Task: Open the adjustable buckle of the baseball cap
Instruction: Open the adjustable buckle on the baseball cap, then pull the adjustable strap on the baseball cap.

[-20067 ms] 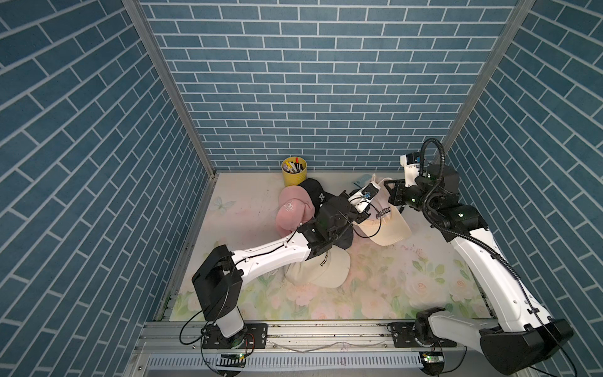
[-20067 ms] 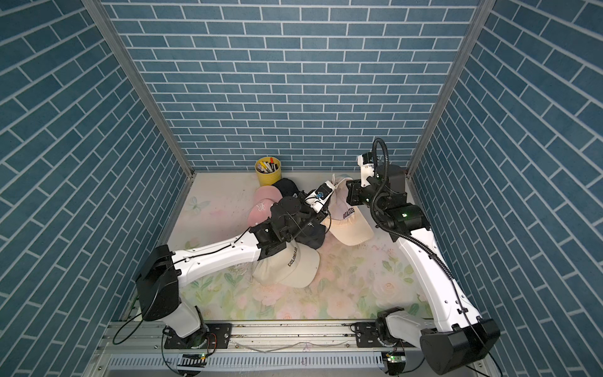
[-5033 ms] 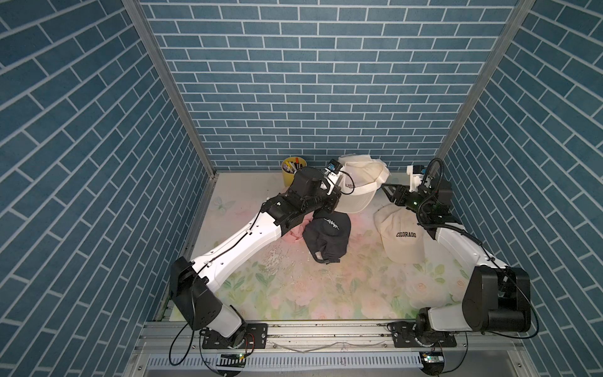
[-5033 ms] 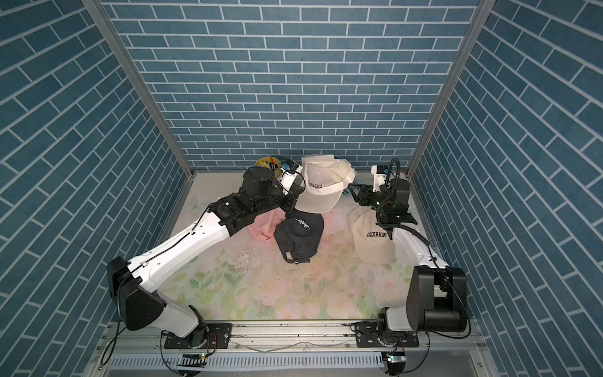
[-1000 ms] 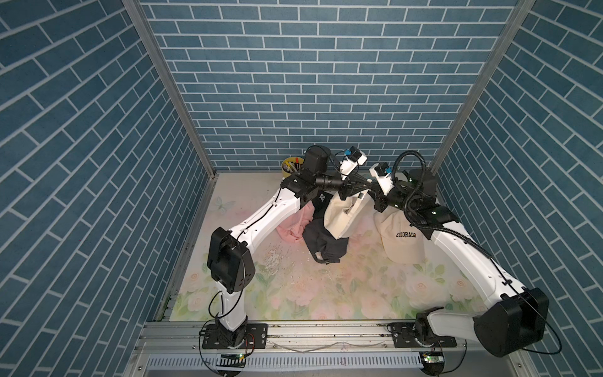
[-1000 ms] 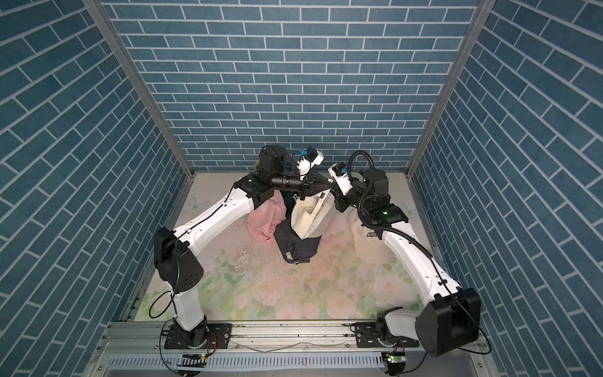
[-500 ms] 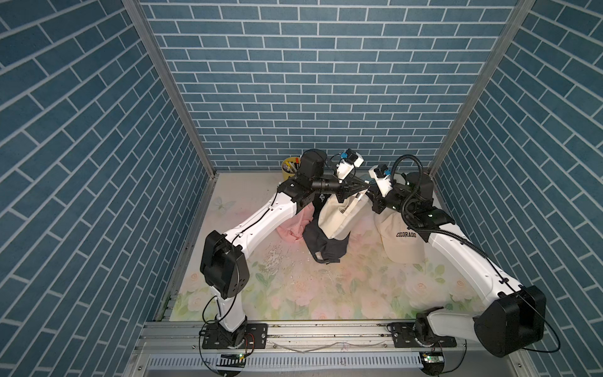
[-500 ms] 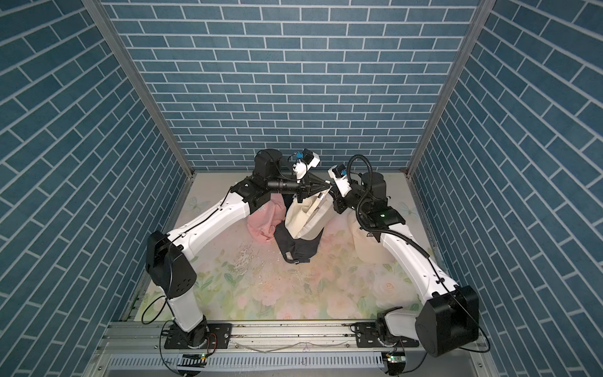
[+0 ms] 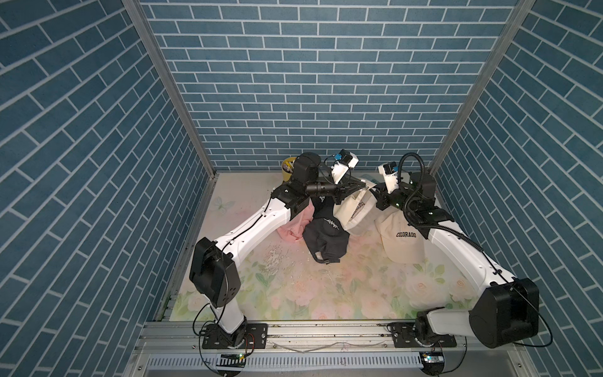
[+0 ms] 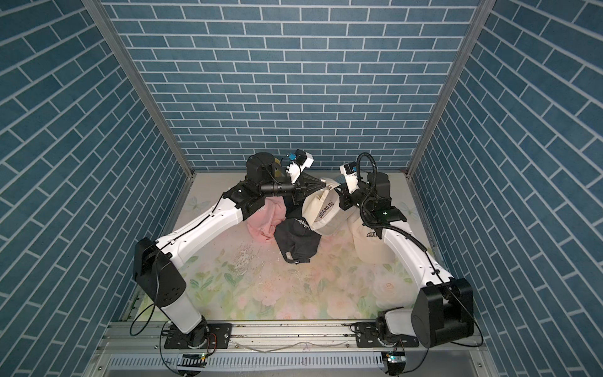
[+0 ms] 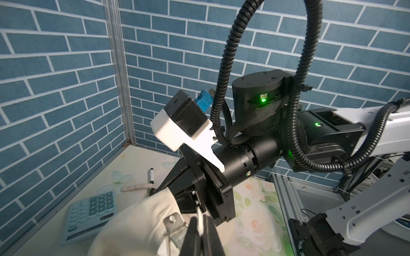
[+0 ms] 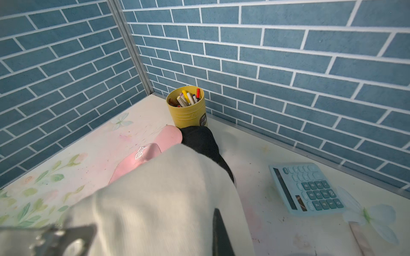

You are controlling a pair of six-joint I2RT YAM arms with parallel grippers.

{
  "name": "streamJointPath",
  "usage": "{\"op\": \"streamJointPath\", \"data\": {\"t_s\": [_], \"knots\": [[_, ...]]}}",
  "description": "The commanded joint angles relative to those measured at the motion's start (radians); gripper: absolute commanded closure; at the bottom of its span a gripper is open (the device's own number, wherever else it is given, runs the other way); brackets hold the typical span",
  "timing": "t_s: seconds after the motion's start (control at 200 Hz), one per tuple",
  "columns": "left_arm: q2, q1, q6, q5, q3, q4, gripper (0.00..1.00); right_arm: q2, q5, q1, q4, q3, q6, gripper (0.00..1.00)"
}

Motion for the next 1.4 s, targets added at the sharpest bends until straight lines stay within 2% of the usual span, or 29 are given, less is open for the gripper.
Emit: {"op": "streamJointPath", "data": {"t_s": [0.0,0.05,0.105,0.165,0.225,0.285,0.33,0.385,0.53,0.65,0.75,0.895,1.075,1.25,1.395], "knots": [[-0.034,0.001,-0.008,-0.013,-0.005,0.045,0.98,0.004,0.025,-0.013,-0.006,0.046,0.077,1.0],[-0.029,0.002,-0.008,-0.034,-0.004,0.042,0.84,0.003,0.017,-0.013,-0.018,0.067,0.088,1.0],[-0.026,0.002,-0.009,-0.058,-0.004,0.044,0.59,-0.001,0.009,-0.013,-0.028,0.089,0.105,1.0],[-0.032,0.003,-0.01,-0.085,-0.007,0.054,0.42,-0.006,-0.002,-0.013,-0.032,0.111,0.123,1.0],[-0.049,0.004,-0.017,-0.151,-0.02,0.073,0.33,-0.005,-0.002,-0.013,-0.045,0.138,0.145,1.0],[-0.076,0.004,-0.014,-0.29,-0.039,0.087,0.25,0.013,0.023,-0.013,-0.097,0.181,0.175,1.0],[-0.098,0.002,-0.014,-0.425,-0.059,0.09,0.24,0.034,0.064,-0.013,-0.146,0.228,0.218,1.0],[-0.126,0.002,0.005,-0.535,-0.081,0.093,0.24,0.056,0.079,-0.013,-0.189,0.268,0.261,1.0],[-0.203,-0.025,0.044,-0.712,-0.186,0.171,0.25,0.089,0.109,-0.01,-0.242,0.327,0.364,1.0],[-0.225,-0.112,0.159,-0.859,-0.235,0.212,0.24,0.113,0.128,-0.007,-0.311,0.386,0.415,1.0],[-0.198,-0.182,0.209,-0.949,-0.243,0.257,0.24,0.128,0.147,-0.002,-0.374,0.431,0.444,1.0],[-0.117,-0.266,0.232,-1.138,-0.196,0.297,0.24,0.13,0.173,0.008,-0.432,0.471,0.497,1.0],[-0.055,-0.305,0.219,-1.172,-0.172,0.331,0.23,0.132,0.182,0.025,-0.476,0.49,0.522,1.0],[0.004,-0.31,0.225,-1.222,-0.166,0.402,0.22,0.124,0.176,0.027,-0.482,0.483,0.54,1.0],[0.069,-0.308,0.242,-1.216,-0.119,0.406,0.23,0.119,0.172,0.03,-0.48,0.481,0.553,1.0]]}}
